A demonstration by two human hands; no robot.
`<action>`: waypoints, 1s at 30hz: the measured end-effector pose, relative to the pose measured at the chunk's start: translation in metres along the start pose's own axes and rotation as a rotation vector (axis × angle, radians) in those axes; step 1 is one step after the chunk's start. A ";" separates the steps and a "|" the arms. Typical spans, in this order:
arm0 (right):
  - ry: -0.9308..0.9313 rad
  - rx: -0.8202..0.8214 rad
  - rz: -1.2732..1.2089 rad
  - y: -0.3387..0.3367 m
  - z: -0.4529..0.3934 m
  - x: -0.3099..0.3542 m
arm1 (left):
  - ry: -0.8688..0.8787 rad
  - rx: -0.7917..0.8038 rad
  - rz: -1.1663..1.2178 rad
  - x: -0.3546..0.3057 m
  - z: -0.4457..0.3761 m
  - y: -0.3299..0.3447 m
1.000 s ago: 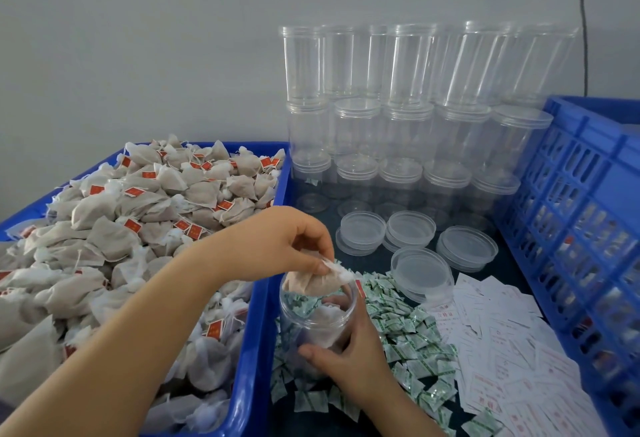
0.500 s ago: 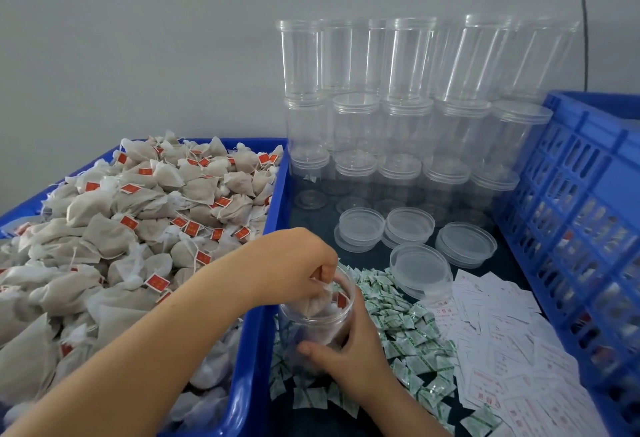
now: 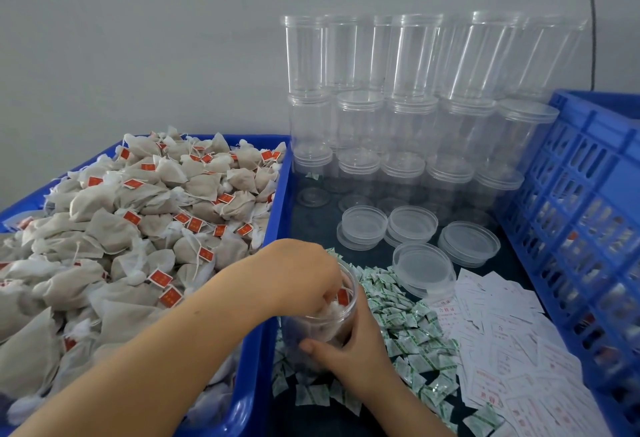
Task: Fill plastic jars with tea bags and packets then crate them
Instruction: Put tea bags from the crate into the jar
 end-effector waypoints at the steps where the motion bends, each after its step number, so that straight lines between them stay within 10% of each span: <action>1: 0.010 0.002 -0.009 0.000 0.000 0.001 | -0.010 0.040 -0.014 -0.002 -0.001 0.000; 11: -0.011 0.030 -0.049 0.000 0.000 0.004 | 0.145 0.066 0.251 0.005 0.004 -0.004; 21: 0.046 0.006 -0.027 0.001 0.004 0.003 | -0.273 -0.658 0.599 0.093 -0.011 0.015; 30: 0.030 0.016 -0.034 0.002 0.006 0.007 | -0.526 -0.175 0.460 0.122 -0.052 0.076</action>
Point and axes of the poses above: each hand's wrist, its own z-axis away from the middle knuckle, its own y-axis out of the palm, x = y × z, the point moved 1 cm from there along -z, towards the middle knuckle, and after that the axes turned 15 degrees about x, right-handed, at the moved point
